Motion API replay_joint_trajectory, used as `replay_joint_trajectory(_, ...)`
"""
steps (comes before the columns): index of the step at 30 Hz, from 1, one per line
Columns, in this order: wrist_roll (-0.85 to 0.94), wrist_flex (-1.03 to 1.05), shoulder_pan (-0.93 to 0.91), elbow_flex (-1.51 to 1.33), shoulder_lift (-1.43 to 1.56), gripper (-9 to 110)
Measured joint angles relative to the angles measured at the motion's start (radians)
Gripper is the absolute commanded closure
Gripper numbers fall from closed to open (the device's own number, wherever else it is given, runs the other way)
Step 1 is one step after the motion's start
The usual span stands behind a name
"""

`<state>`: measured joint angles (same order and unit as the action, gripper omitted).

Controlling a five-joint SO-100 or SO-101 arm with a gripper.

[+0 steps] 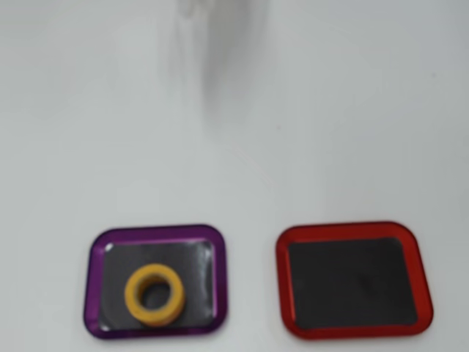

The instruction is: Grasp a tape and put it in the right purple dish.

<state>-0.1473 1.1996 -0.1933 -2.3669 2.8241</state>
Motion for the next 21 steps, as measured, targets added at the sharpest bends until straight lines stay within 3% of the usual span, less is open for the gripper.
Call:
replay_joint_trajectory(8,0.0,-0.137,0.008,-0.454,0.357,86)
replay_joint_trajectory(16,-0.002,-0.091,0.011,-0.666,0.506,87)
replay_joint_trajectory(21,-0.002,0.003,0.066,-0.678,0.511,99)
